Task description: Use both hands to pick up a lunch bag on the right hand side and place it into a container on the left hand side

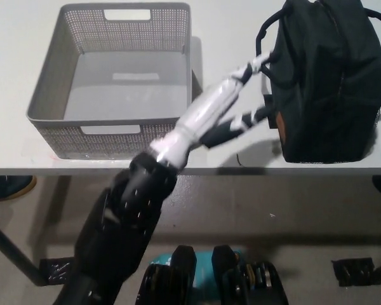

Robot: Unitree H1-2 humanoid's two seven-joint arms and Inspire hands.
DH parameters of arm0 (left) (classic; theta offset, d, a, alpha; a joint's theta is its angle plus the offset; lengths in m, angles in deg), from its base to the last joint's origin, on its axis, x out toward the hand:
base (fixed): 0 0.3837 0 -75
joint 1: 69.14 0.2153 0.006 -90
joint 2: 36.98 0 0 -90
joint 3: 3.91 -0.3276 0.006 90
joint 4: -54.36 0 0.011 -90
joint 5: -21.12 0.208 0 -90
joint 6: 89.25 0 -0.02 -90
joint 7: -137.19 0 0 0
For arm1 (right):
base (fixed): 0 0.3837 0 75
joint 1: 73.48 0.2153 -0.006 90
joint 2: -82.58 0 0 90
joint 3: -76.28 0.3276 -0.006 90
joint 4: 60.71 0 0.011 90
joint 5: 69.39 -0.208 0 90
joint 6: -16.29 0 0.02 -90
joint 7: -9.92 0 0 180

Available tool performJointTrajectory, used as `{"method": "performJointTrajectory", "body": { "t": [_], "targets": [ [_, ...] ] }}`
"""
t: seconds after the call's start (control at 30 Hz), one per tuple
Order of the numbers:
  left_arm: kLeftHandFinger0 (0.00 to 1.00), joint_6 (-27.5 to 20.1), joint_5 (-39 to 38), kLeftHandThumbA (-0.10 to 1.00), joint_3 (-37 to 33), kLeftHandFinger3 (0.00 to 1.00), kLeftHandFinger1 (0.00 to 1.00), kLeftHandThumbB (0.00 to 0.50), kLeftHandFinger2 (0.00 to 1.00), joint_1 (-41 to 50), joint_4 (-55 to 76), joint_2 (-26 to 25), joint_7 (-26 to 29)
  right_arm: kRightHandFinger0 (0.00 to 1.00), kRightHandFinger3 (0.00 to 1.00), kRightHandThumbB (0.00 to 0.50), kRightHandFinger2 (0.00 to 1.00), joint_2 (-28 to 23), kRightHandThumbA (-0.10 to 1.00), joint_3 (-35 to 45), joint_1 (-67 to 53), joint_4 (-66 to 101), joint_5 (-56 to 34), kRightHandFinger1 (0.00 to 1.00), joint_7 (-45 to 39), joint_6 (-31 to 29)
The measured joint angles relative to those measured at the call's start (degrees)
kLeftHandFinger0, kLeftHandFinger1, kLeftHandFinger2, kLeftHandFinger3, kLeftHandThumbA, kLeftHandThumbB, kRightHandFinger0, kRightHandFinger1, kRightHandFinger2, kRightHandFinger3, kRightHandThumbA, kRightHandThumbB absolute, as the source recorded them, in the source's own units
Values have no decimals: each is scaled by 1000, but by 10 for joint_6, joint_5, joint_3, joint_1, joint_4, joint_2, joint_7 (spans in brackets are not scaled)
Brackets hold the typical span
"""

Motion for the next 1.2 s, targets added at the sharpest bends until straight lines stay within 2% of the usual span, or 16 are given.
{"method": "performJointTrajectory", "body": {
  "t": [0.1, 0.17, 0.23, 0.33, 0.5, 0.53, 0.6, 0.63, 0.77, 0.87, 0.93, 0.97, 1.1, 1.2],
  "targets": [
    [1000, 7, -11, 1000, 20, 1000, 1000, 218, 1000, -17, -24, 17, 3, 1000, 1000, 183, 1000, -9, 964, 0, 13, -9, -5, 1000, 0, 10],
    [1000, 9, -26, 1000, 43, 1000, 1000, 227, 1000, -27, -51, 34, 8, 1000, 1000, 202, 1000, -14, 967, 0, 22, -13, -6, 1000, 0, 17],
    [1000, 12, -47, 1000, 75, 1000, 1000, 247, 1000, -36, -79, 59, 19, 1000, 1000, 176, 1000, -16, 987, 0, 31, -15, -8, 1000, 0, 23],
    [1000, 17, -78, 1000, 120, 1000, 1000, 265, 1000, -49, -112, 96, 42, 1000, 1000, 184, 1000, -18, 986, -3, 43, -18, -8, 1000, -1, 32],
    [1000, 27, -118, 1000, 177, 1000, 1000, 245, 1000, -77, -165, 139, 77, 1000, 1000, 174, 1000, -24, 1000, -11, 61, -29, -8, 1000, -4, 43],
    [1000, 29, -123, 1000, 181, 1000, 1000, 239, 1000, -80, -172, 142, 82, 1000, 1000, 180, 1000, -26, 1000, -12, 64, -31, -9, 1000, -4, 45],
    [1000, 34, -134, 1000, 189, 1000, 1000, 267, 1000, -86, -186, 147, 87, 1000, 1000, 183, 1000, -27, 1000, -14, 71, -36, -13, 1000, -5, 49],
    [1000, 37, -141, 1000, 194, 1000, 1000, 259, 1000, -89, -196, 150, 88, 1000, 1000, 182, 1000, -27, 1000, -15, 74, -40, -15, 1000, -6, 50],
    [1000, 49, -166, 1000, 206, 1000, 1000, 272, 1000, -105, -234, 156, 90, 1000, 1000, 165, 1000, -28, 1000, -15, 88, -60, -20, 1000, -8, 58],
    [1000, 65, -186, 1000, 206, 1000, 1000, 278, 1000, -117, -255, 160, 89, 1000, 1000, 188, 1000, -28, 1000, -16, 96, -65, -28, 1000, -9, 66],
    [1000, 73, -193, 1000, 203, 1000, 1000, 287, 1000, -123, -267, 161, 87, 1000, 1000, 155, 1000, -28, 1000, -16, 101, -70, -33, 1000, -10, 71],
    [1000, 74, -194, 1000, 201, 1000, 1000, 307, 1000, -125, -271, 161, 87, 1000, 1000, 157, 1000, -28, 1000, -16, 103, -74, -35, 1000, -10, 72],
    [1000, 79, -195, 1000, 186, 1000, 1000, 315, 1000, -135, -305, 161, 87, 1000, 1000, 176, 1000, -30, 1000, -15, 121, -118, -52, 1000, -19, 76],
    [1000, 80, -195, 1000, 176, 1000, 1000, 339, 1000, -139, -331, 159, 87, 1000, 1000, 189, 1000, -33, 1000, -15, 133, -153, -68, 1000, -29, 80]
  ]
}}
